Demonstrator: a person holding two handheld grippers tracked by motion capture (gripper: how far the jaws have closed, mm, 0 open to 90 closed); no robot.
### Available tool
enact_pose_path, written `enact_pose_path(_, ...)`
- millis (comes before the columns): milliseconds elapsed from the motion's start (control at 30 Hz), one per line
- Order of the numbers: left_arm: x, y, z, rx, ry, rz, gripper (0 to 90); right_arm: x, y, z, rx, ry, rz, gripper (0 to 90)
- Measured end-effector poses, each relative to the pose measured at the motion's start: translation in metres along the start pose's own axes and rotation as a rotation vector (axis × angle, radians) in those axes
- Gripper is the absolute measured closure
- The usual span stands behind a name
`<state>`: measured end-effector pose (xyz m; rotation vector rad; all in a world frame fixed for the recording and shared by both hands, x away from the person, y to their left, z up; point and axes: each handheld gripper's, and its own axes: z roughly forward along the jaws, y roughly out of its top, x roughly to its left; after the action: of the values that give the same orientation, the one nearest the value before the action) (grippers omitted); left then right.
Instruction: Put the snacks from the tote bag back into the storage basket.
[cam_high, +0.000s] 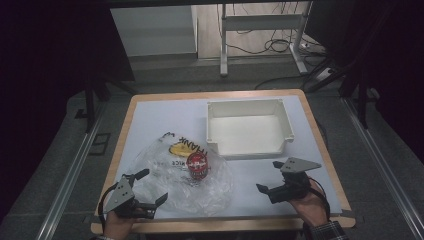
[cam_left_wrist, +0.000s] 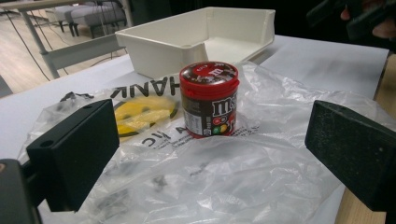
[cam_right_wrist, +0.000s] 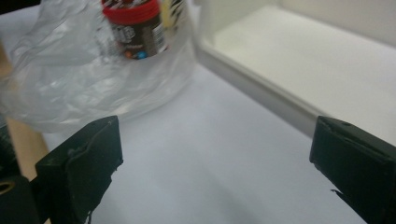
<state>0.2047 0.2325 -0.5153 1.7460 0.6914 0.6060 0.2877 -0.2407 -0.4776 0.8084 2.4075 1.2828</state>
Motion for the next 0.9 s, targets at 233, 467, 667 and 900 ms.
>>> enact_pose_path(233,0.0008,-0.0004,-0.0001,-0.004,0.0,-0.014,2.9,-0.015,-0.0056,0.0012,-0.034,0.054,0.043,0.2)
enact_pose_path(467,0.0005,-0.0005,0.0002,0.001,-0.001,-0.011,2.9,-0.0124,-0.0048,0.0032,-0.031,0.055,0.014,0.2)
enact_pose_path(667,0.0012,-0.0009,-0.0001,0.004,-0.001,-0.013,2.9,-0.0078,-0.0041,0.0035,-0.028,0.032,-0.006,0.2)
enact_pose_path(900,0.0011,-0.0009,-0.0001,0.004,-0.001,-0.014,2.9,-0.0087,-0.0044,0.0028,-0.033,0.029,0.001,0.2)
